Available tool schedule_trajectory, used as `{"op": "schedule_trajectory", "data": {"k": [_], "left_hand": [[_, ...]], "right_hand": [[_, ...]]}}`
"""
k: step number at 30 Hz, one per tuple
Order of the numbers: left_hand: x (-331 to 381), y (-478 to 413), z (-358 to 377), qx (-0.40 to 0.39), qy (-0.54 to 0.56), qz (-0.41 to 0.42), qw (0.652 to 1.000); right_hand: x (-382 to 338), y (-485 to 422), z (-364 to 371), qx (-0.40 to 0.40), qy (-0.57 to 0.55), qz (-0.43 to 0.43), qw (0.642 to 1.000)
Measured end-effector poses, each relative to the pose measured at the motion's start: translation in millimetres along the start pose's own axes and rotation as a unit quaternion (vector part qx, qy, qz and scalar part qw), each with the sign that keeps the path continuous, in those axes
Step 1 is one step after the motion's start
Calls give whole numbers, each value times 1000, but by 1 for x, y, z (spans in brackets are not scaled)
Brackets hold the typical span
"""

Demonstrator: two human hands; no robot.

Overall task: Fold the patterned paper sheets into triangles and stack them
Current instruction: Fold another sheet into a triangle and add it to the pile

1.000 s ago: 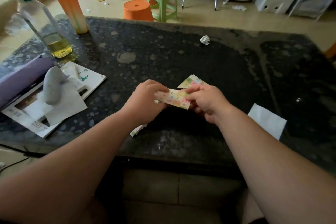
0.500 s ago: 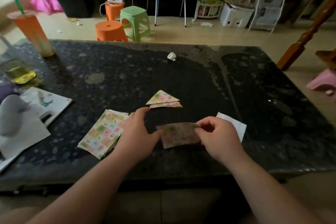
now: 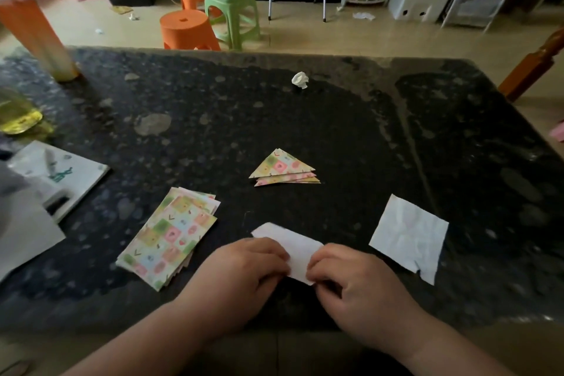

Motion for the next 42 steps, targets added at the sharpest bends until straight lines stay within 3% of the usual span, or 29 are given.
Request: {"op": "schedule_trajectory", "data": {"k": [7,12,19,25,34,37,42], "left_hand": [[12,3,-17,87,0,13,996],[15,7,-12,88,-9,39,995],[-20,22,15,-8,-7,-115,993],[-20,20,16,-22,11,-176,984],[-28,12,13,-38,55,-264,962],[-24,12,11,-27,25,-249,968],[-8,10,16,-21,-58,-157,986]], "right_hand": [[-13,-7,-19,39,-18,8,999],[-9,-7,-3,-45,8,24,999],[18,-6,11,-60,7,118,991],[39,-6,16,-64,-83,228,968],[52,-11,11,-37,-153,328,931],[52,-14,10,-26,-131,338,931],[48,-22,10,2,-113,331,937]]}}
Point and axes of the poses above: each hand's wrist, its own y-axis away from the middle knuckle, its own z-axis out of the palm, x = y × z, the point moved 8 cm from there along -y, towards the middle knuckle, and after that the axes turned 3 degrees about z, right-handed, at the moved point
